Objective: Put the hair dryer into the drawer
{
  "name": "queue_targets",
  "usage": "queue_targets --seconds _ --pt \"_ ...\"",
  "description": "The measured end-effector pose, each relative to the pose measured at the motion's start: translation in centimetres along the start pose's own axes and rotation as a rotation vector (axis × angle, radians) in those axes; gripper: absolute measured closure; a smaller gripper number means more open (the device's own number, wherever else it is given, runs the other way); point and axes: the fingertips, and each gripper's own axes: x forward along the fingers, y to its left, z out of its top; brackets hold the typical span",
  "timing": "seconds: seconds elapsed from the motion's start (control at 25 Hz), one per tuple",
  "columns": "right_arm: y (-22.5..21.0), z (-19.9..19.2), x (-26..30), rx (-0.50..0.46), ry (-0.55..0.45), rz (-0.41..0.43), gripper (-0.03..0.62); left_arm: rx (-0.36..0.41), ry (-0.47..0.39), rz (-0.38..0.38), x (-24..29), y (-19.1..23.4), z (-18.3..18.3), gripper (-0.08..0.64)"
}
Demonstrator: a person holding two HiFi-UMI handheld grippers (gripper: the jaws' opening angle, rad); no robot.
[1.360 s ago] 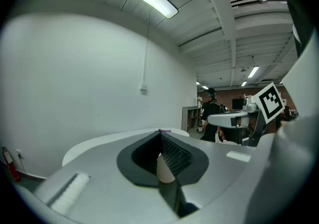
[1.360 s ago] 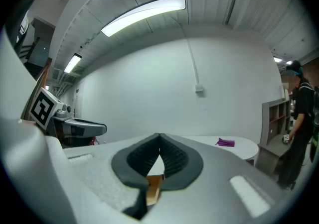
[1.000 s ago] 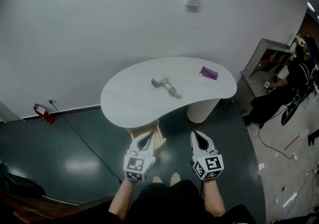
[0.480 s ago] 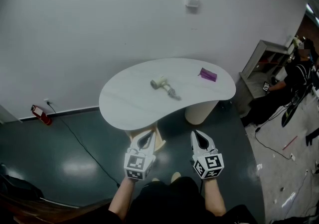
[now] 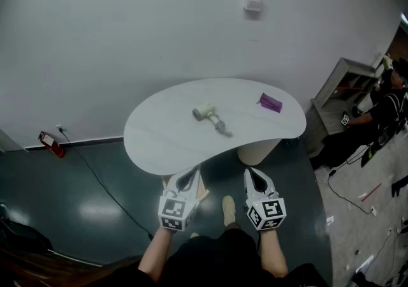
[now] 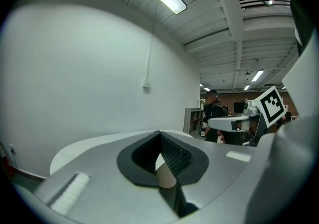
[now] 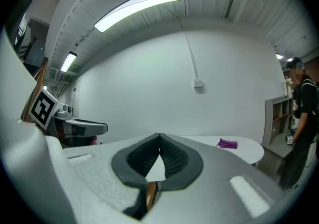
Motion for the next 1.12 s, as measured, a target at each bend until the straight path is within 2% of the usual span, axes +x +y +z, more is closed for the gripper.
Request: queue_targets --seconds 0.4,0.68,1.12 --pt "-6.7 0.7 11.0 -0.033 0.044 0.149 0.591 -0.031 0.002 0.128 10.2 3.2 0.8 0.555" --pt "-9.3 -0.4 17.4 -0.02 0.102 0.246 0.591 -0.083 0.059 0.234 14.4 5.9 -0.7 0.555" --pt "-11.6 -4.0 26.3 0.011 0.196 0.366 0.59 -0.158 0.118 0.346 19.8 9.4 -4.1 0.555"
